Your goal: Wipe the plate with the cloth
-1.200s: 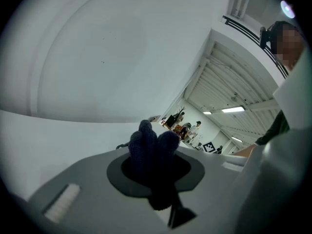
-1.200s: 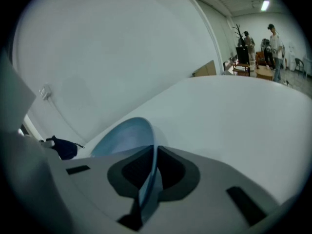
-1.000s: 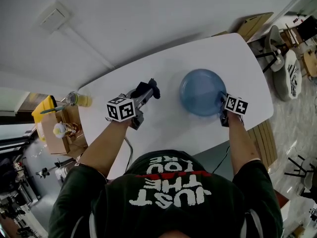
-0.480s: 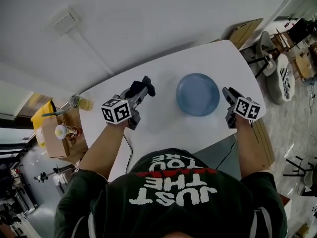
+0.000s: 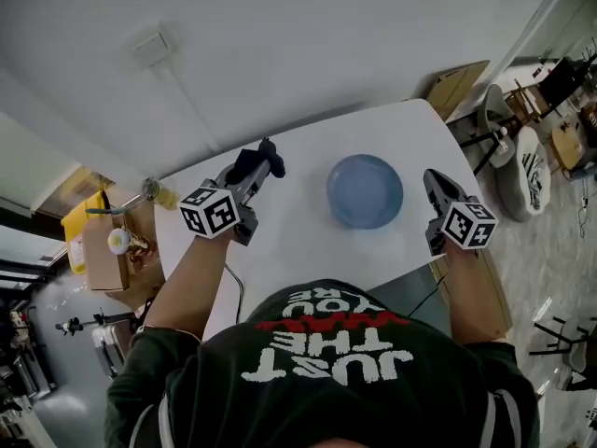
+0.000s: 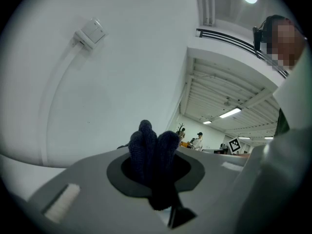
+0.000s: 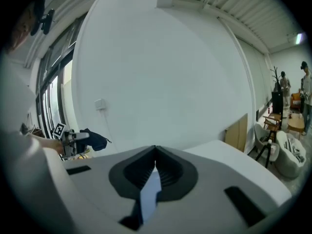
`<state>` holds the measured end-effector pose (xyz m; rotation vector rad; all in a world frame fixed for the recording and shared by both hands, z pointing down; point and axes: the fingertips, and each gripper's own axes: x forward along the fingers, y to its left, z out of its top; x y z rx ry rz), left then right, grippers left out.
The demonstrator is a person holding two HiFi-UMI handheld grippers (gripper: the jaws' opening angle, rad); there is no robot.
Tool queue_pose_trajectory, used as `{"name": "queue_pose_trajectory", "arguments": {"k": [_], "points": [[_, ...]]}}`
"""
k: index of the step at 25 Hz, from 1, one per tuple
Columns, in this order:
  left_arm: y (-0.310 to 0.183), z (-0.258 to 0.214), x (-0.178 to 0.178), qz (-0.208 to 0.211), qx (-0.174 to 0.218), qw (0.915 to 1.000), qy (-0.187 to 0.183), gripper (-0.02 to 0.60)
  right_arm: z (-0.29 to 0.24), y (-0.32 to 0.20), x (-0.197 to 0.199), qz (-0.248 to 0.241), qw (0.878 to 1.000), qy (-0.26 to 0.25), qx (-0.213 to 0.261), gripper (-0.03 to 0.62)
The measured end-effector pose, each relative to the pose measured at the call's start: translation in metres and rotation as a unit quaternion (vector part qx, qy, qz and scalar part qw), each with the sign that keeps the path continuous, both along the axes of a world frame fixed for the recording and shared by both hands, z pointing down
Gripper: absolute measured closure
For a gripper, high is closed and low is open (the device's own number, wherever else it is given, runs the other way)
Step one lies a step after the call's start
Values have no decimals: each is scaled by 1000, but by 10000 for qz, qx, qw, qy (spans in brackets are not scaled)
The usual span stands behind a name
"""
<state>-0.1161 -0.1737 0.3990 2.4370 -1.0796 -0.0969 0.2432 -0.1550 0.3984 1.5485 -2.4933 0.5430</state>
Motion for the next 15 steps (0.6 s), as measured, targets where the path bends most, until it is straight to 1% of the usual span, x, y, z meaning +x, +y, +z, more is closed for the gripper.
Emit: {"name": "queue_pose_trajectory", "arguments": {"k": [5,10,15], "points": [[10,-9,0,90,84,9999,-12,515,-6,19,0,-45,9997,5,237,590],[14,-13,-2,125,93,9999,51,515,-11,26,-7,-124,9992,170,330,591],[17,-9,-1,169,44,9998,56,515,-10,28,-16,-192,9990,222,326,591]]}}
